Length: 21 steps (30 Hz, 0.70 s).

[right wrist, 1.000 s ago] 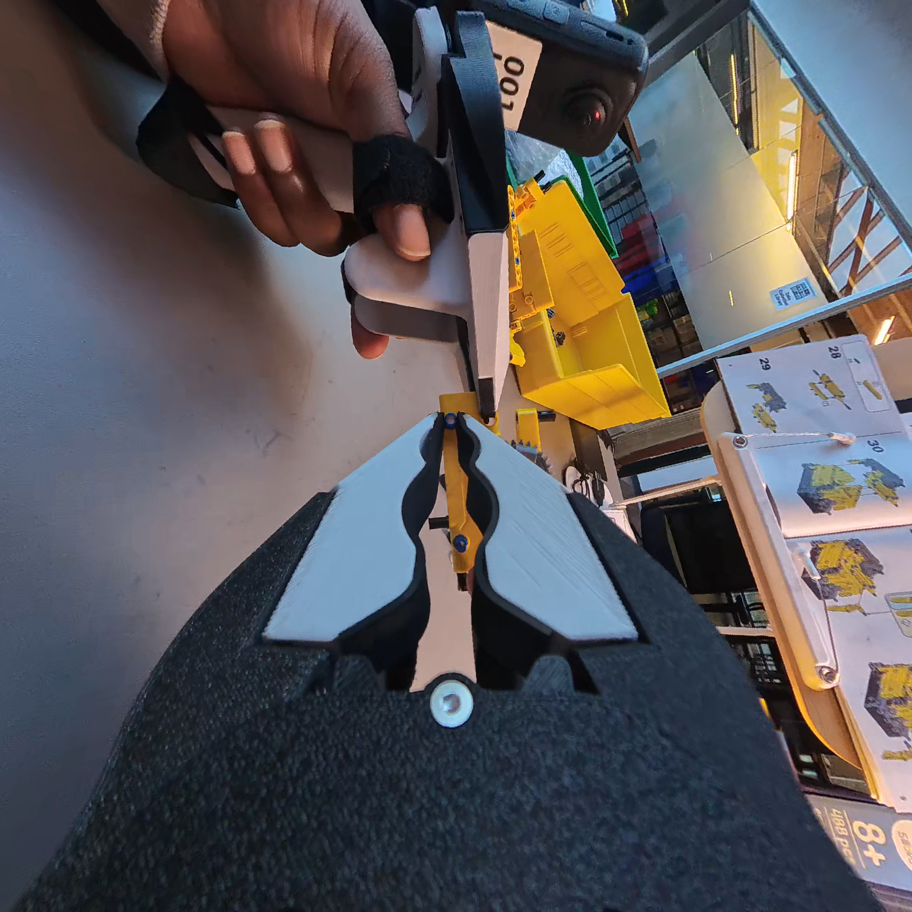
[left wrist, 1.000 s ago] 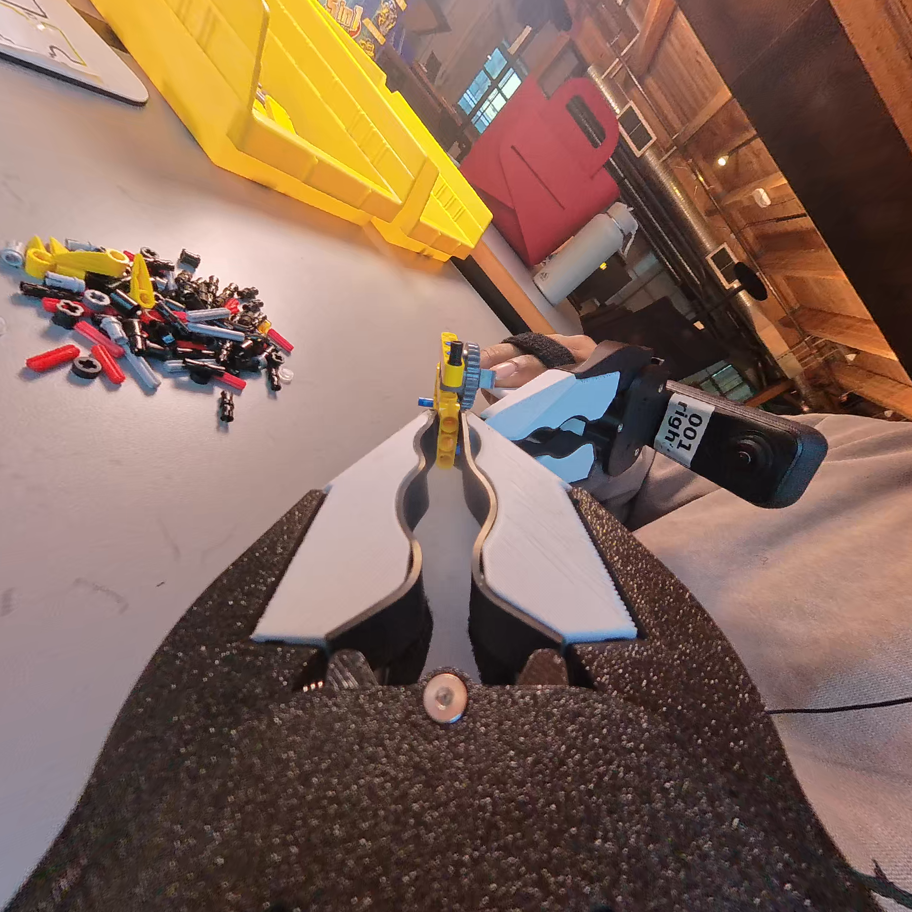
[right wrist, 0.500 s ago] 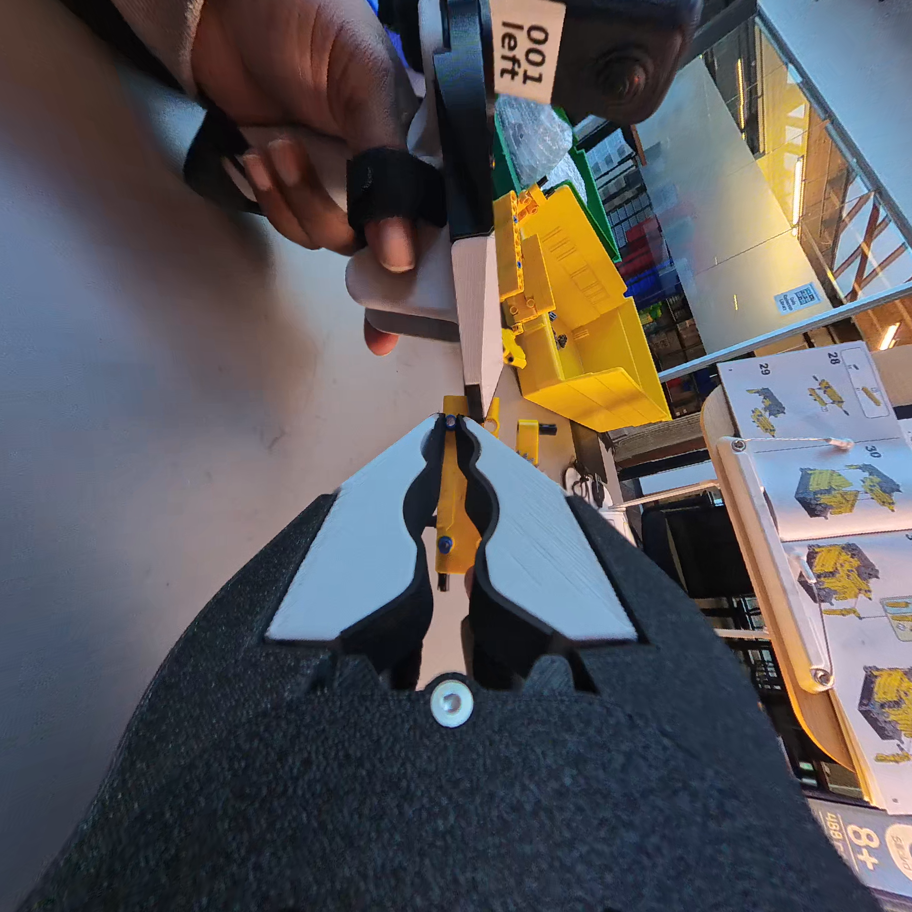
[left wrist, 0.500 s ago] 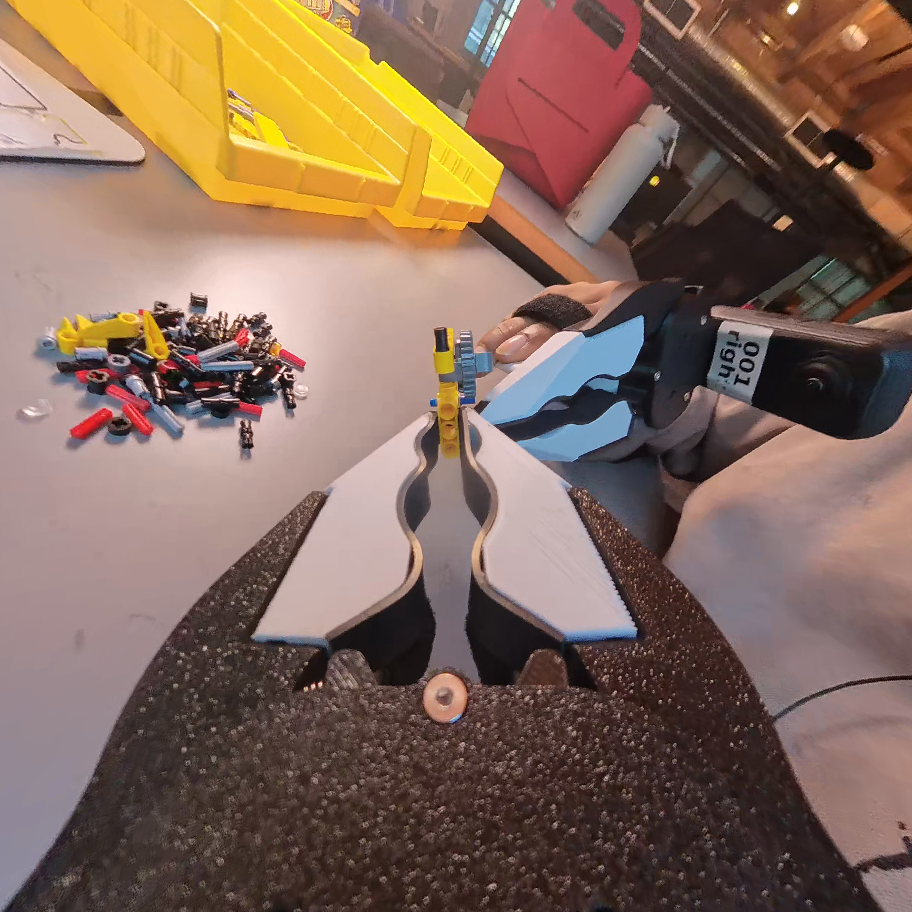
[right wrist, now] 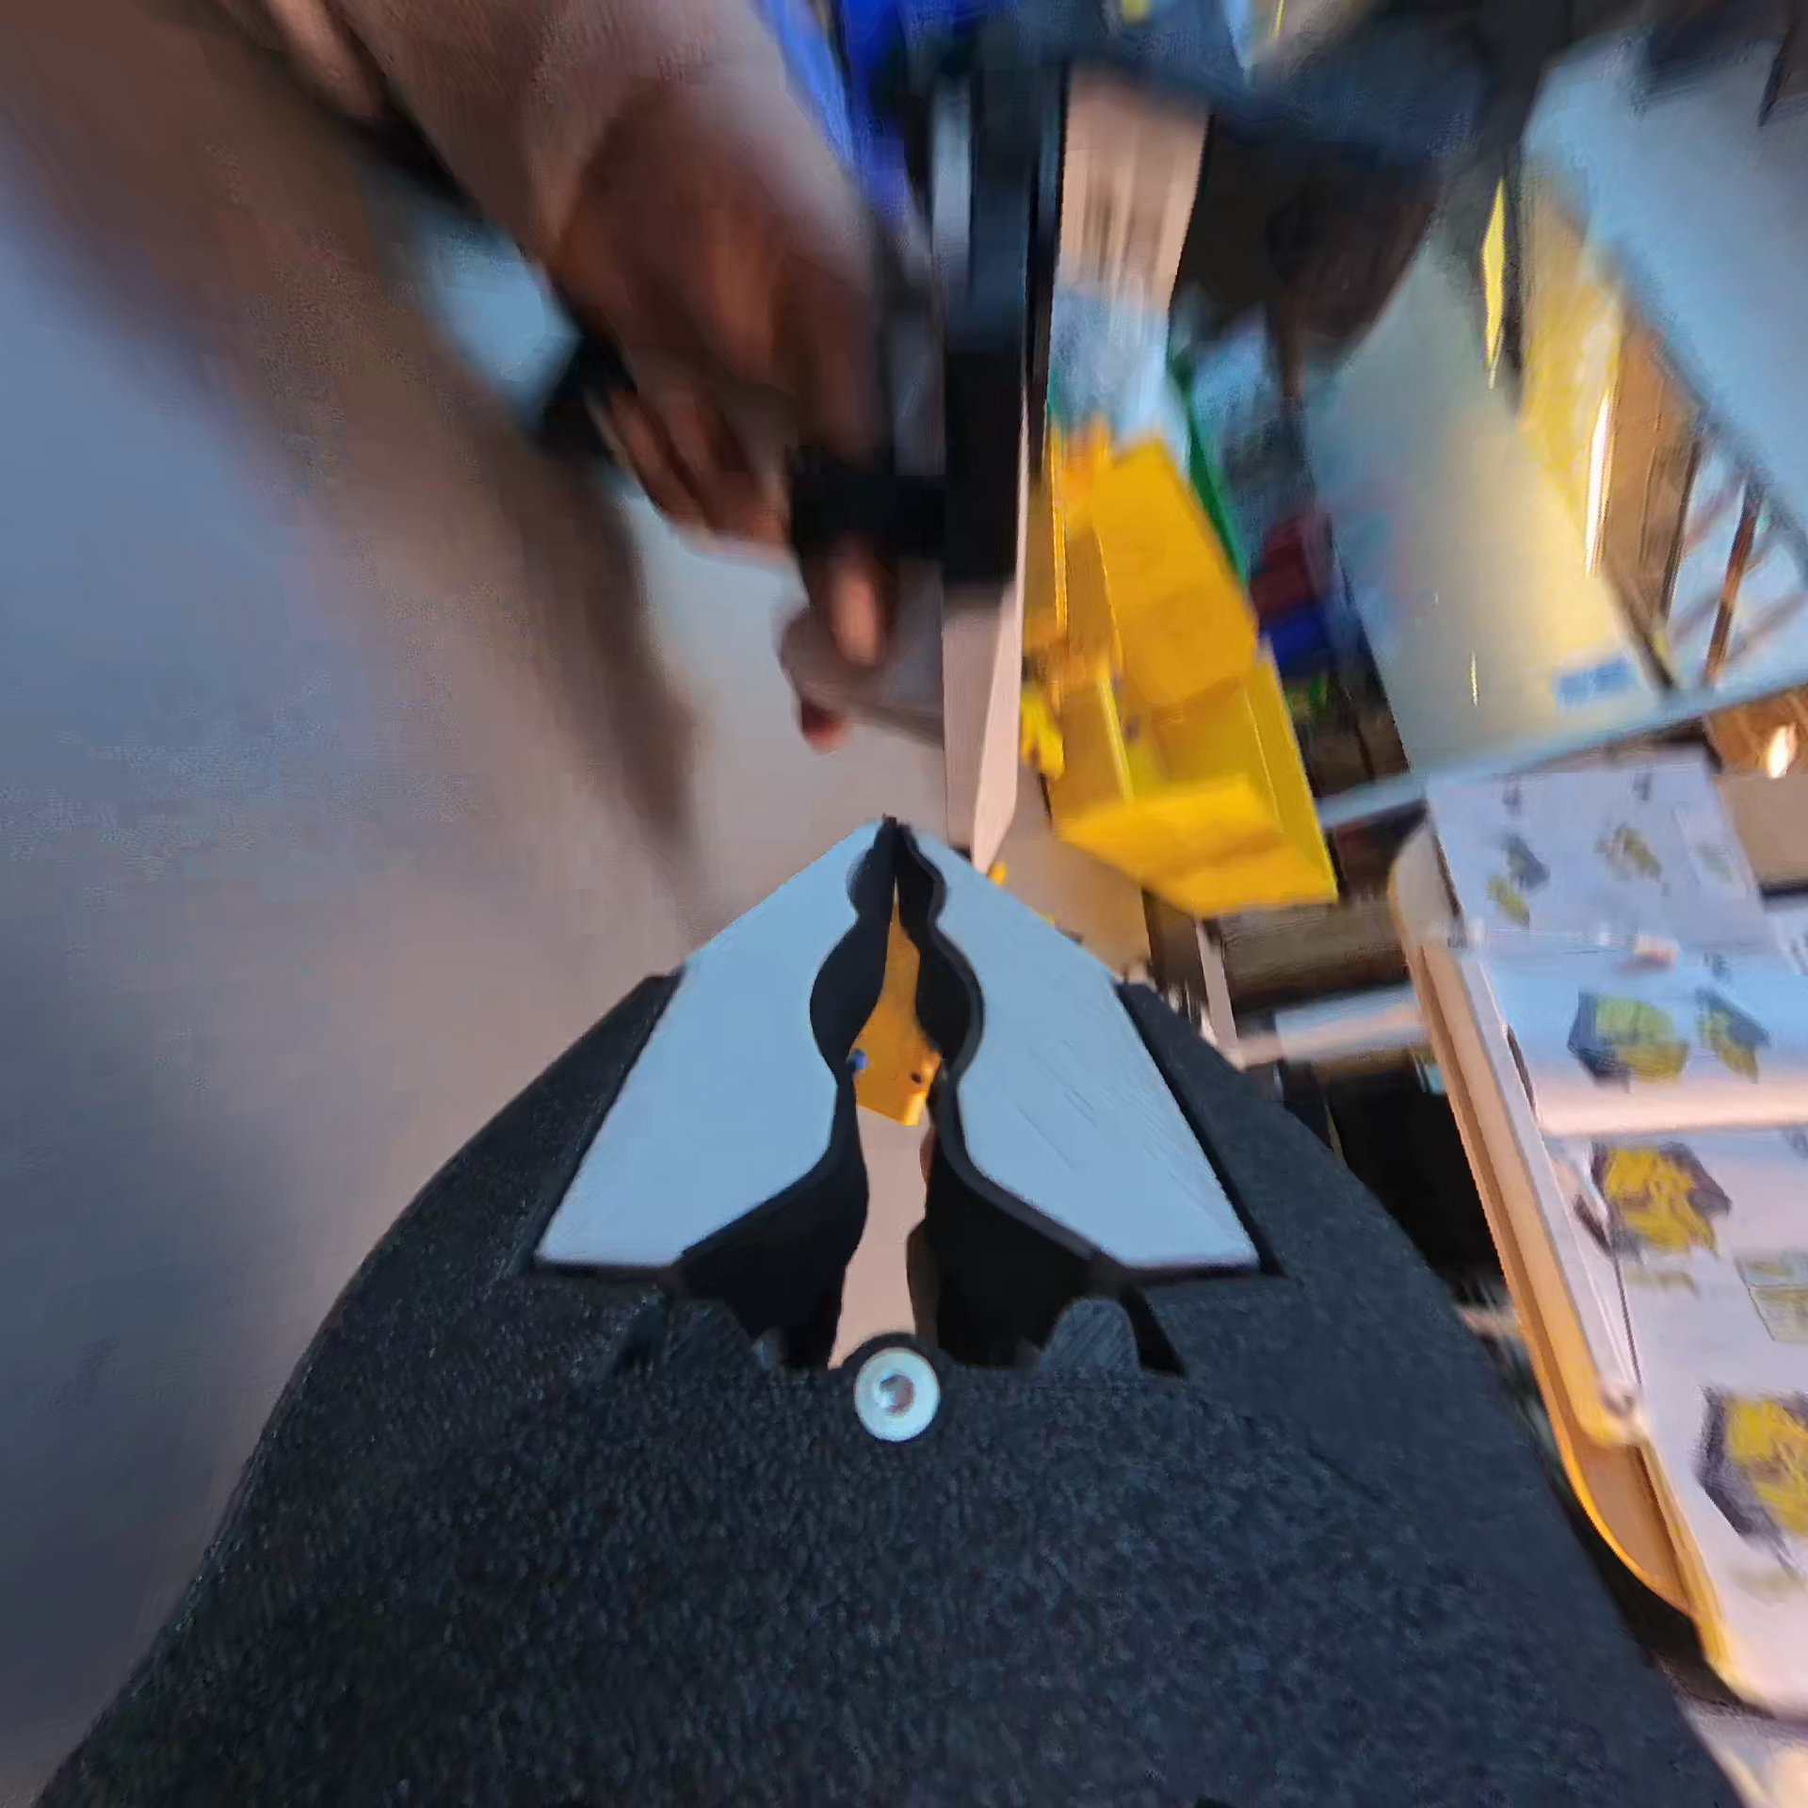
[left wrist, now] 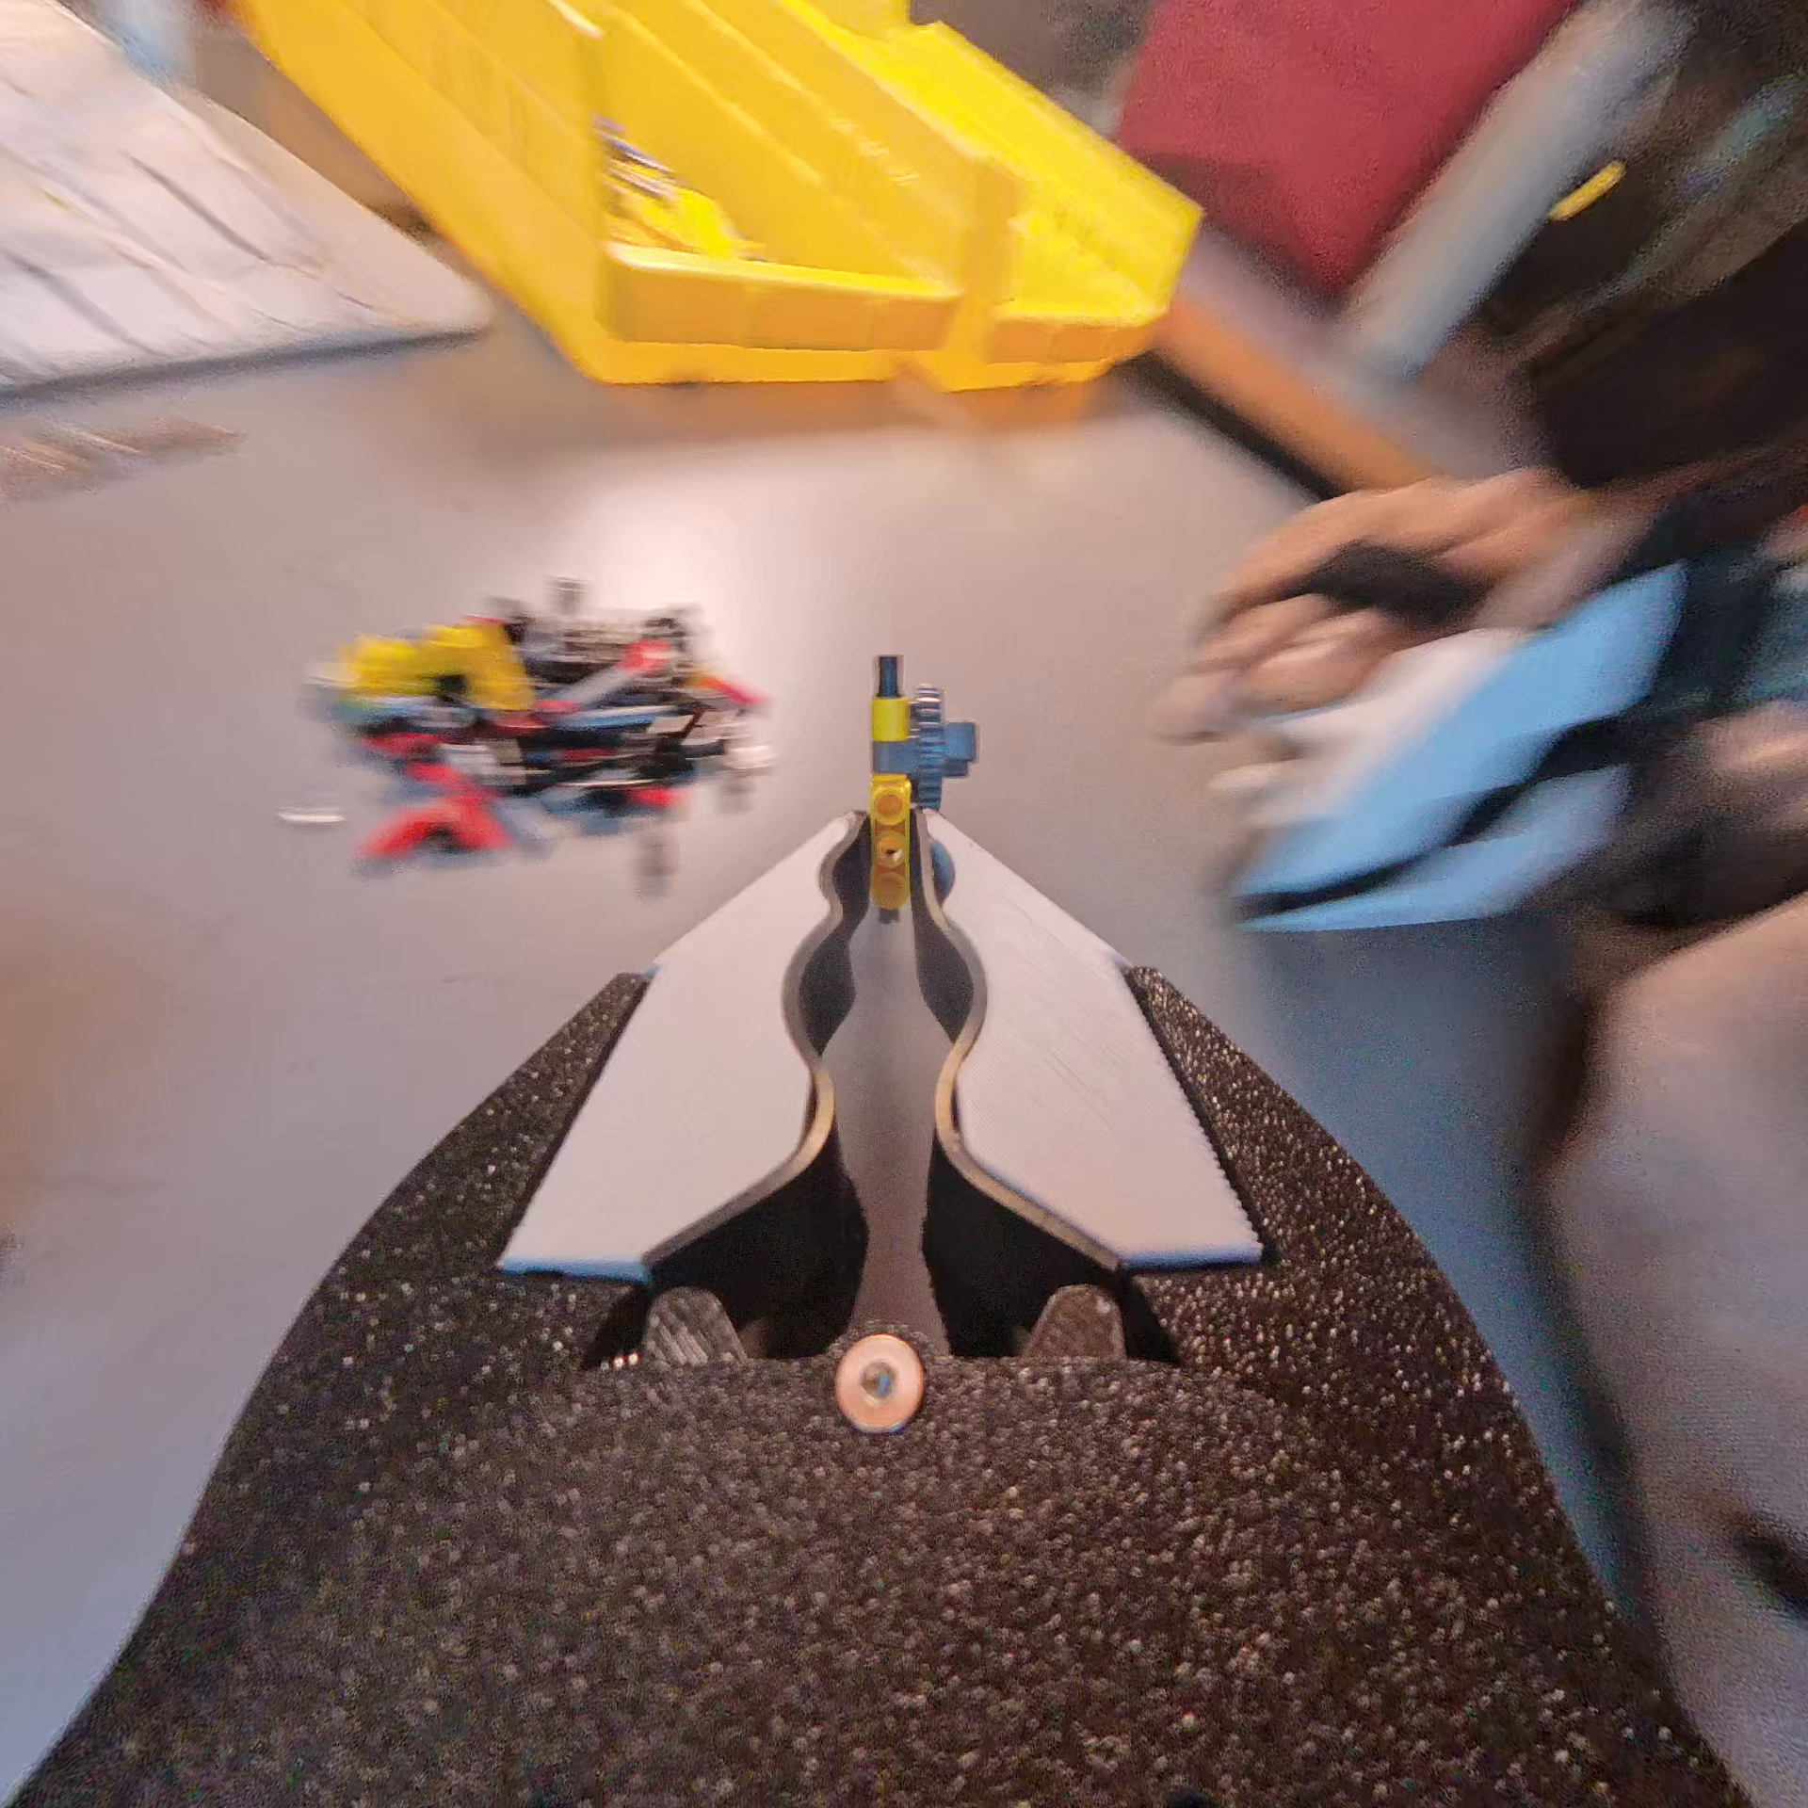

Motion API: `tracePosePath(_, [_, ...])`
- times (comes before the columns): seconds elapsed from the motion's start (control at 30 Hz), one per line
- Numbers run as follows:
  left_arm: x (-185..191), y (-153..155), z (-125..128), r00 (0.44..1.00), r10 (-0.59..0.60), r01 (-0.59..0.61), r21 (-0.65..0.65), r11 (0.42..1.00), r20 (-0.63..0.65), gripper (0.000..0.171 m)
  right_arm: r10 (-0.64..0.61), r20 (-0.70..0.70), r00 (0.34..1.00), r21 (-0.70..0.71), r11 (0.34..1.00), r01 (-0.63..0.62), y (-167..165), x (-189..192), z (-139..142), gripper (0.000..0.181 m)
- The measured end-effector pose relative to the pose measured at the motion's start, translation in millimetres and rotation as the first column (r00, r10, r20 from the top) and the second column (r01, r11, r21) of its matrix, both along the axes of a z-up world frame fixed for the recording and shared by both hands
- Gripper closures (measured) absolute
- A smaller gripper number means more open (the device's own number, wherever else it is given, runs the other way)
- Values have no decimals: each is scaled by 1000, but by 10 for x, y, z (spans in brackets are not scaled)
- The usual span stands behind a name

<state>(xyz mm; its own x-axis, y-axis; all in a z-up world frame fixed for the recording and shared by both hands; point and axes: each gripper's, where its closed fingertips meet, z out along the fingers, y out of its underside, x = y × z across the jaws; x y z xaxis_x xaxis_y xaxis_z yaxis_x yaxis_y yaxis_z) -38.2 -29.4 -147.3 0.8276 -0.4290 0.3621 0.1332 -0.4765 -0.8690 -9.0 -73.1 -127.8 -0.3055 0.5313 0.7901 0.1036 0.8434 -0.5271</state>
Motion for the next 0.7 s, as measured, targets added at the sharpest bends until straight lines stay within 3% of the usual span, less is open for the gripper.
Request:
tracePosePath(0.03, [-231,23,22,998,46,-46,-15,999,38,165,74,-49,996,-92,993,-79,-255,80,166,181])
tracePosePath(0.07, [-306,-25,199,989,33,-36,19,999,145,166,86,-62,994,-64,994,-90,-368,114,226,181])
tracePosePath(0.13, [-73,-139,239,997,-53,50,67,997,58,165,48,-52,998,-102,993,-53,-233,154,204,181])
tracePosePath(0.17, [58,-144,237,993,-82,76,67,995,83,165,10,-43,999,-128,992,-15,-81,166,184,181])
tracePosePath(0.27, [52,-50,349,990,-67,55,97,994,124,165,-32,-68,997,-168,986,20,70,146,208,181])
tracePosePath(0.5, [86,-7,210,983,-27,22,28,999,184,165,-156,-25,987,-173,974,150,265,-74,69,165])
tracePosePath(0.7, [89,1,158,966,3,5,-31,999,259,165,-213,22,977,-147,966,214,307,-203,-50,171])
